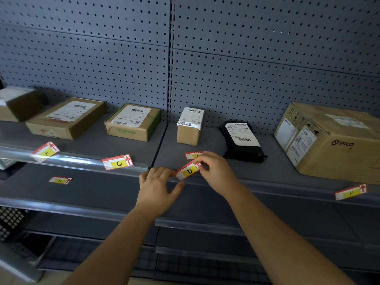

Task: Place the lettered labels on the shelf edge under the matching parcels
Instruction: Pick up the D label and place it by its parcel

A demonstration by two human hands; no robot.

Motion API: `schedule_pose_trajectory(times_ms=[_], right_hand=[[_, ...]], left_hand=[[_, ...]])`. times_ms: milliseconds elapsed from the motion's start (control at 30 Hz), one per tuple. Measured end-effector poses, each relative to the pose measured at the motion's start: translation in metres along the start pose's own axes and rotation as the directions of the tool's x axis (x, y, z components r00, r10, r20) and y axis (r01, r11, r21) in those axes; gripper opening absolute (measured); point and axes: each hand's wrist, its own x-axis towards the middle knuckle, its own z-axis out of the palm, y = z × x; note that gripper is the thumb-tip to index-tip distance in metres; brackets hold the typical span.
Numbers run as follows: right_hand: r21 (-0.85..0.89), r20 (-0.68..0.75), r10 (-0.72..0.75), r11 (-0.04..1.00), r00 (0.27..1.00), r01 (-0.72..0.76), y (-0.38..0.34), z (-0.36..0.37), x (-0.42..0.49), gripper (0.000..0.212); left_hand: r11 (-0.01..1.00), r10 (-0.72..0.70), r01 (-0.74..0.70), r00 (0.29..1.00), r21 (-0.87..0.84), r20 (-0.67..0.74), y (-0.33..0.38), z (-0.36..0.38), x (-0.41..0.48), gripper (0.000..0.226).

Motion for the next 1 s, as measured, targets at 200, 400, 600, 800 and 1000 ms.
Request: schedule_pose_trajectory(times_ms=[200,400,600,800,1000], right_hand=[[-0.041,0.016,-0.003,0.999,1.0,0.004,-0.0023,0.0046,-0.001,0.018],[0.034,-0.007,0.083,0.996,0.996,-0.083,-0.0042,0.0062,-0.0032,0.014],[0.12,-0.005,0.159,0.98,0.987,-0.157,-0.0069,0.0068,-0.0063,0.034],[0.045,-0.006,0.126,0.991,0.992,-0.126,-0.0062,0.008,-0.0058,0.02],[-0.047,-0.005,0.083,0.995,0.996,-0.084,-0.0077,0.0073,-0.0066,0.024]], left_hand=[[1.0,0.022,-0.022,1.0,0.014,0.014,-0.0028,-0.0013,-0.0002,0.041],[0.999,0.031,-0.032,0.999,0.023,0.03,-0.0058,-0.0021,-0.0019,0.042],[0.999,0.034,-0.035,0.998,0.025,0.044,-0.0065,-0.0046,-0.0034,0.038],[0.999,0.028,-0.029,0.998,0.017,0.057,-0.0059,-0.0076,-0.0041,0.036],[1.0,0.025,-0.025,0.998,0.003,0.061,-0.0033,-0.0095,-0.0041,0.035]])
